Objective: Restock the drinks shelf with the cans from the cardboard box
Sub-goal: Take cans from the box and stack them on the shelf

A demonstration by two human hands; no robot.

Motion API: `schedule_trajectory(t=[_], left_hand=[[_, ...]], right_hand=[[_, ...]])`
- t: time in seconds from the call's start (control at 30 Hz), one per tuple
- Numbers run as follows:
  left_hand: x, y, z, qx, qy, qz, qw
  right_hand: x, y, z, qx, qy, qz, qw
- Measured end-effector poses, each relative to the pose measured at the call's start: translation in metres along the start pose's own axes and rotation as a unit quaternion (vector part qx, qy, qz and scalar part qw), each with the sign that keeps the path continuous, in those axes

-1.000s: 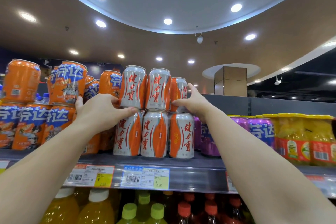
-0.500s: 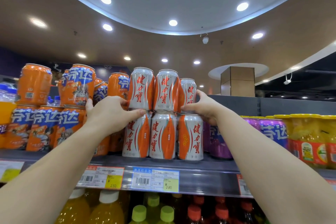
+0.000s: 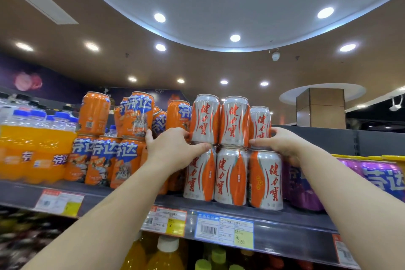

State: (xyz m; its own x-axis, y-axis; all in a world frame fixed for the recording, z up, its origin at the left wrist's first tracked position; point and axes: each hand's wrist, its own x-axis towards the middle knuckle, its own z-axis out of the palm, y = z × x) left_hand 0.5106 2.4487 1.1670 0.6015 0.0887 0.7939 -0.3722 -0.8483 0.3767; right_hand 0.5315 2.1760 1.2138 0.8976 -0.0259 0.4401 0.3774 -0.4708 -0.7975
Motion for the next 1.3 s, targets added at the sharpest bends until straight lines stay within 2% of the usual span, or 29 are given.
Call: schedule_trajectory(t=[0.17,0.3,0.4,0.53,0.6,0.67,0.93,1.3], left_hand=[[-0.002,-0.002,-0.001,-0.004,0.005,0.016,1.0],[-0.009,-0.01,-0.006,-0.026,0.05,0.031,0.998],[-0.015,-0.016,-0.008,-0.025,0.1,0.052,0.993],[-0.029,-0.016,-0.004,-0.005,0.115,0.073,0.991],[-0.038,-0.016,0.0,0.023,0.128,0.09,0.987],[-0.046,-0.015,0.004,0.067,0.129,0.106,0.984],[-0.063,-0.007,0.01,0.2,0.1,0.1,0.97],[-0.072,-0.004,0.004,0.18,0.089,0.079,0.976]], right_hand=[[-0.006,-0.007,-0.002,0.012,-0.034,0.015,0.999],[-0.019,-0.016,-0.003,-0.013,0.001,-0.003,1.0],[-0.036,-0.022,0.0,-0.052,0.078,-0.023,0.995],[-0.064,-0.022,0.016,-0.069,0.23,-0.122,0.963],[-0.079,-0.015,0.028,-0.07,0.261,-0.175,0.947],[-0.091,-0.005,0.041,-0.095,0.259,-0.208,0.938],[-0.126,0.018,0.08,-0.169,0.268,-0.237,0.918],[-0.148,0.019,0.101,-0.213,0.263,-0.22,0.915]])
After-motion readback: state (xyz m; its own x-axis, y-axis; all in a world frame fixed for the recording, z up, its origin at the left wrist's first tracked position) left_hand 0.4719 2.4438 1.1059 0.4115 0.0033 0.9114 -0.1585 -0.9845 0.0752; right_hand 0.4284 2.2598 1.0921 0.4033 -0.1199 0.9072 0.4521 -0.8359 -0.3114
